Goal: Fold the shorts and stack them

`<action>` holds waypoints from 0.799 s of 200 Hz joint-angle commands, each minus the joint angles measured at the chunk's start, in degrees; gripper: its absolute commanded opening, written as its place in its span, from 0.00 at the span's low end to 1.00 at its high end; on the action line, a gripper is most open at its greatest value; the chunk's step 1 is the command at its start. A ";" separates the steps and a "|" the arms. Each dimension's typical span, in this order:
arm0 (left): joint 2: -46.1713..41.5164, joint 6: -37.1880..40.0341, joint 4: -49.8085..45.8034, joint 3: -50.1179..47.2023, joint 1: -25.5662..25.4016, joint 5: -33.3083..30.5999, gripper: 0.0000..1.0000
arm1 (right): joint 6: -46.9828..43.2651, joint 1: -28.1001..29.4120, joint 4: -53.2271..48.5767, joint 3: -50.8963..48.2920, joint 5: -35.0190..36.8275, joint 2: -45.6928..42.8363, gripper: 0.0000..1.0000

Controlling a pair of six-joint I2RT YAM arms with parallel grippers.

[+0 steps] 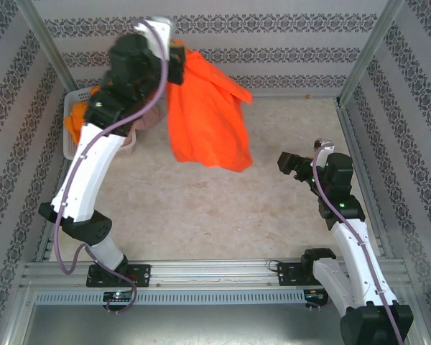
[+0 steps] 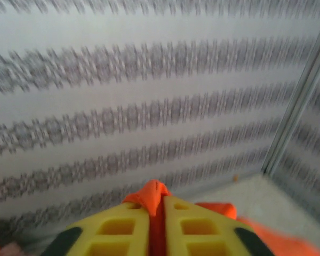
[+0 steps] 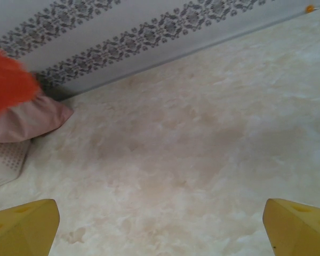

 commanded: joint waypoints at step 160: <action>8.44 -19.58 14.89 -36.71 4.75 13.42 1.00 | 5.96 6.66 -6.55 -3.18 0.32 -1.51 0.98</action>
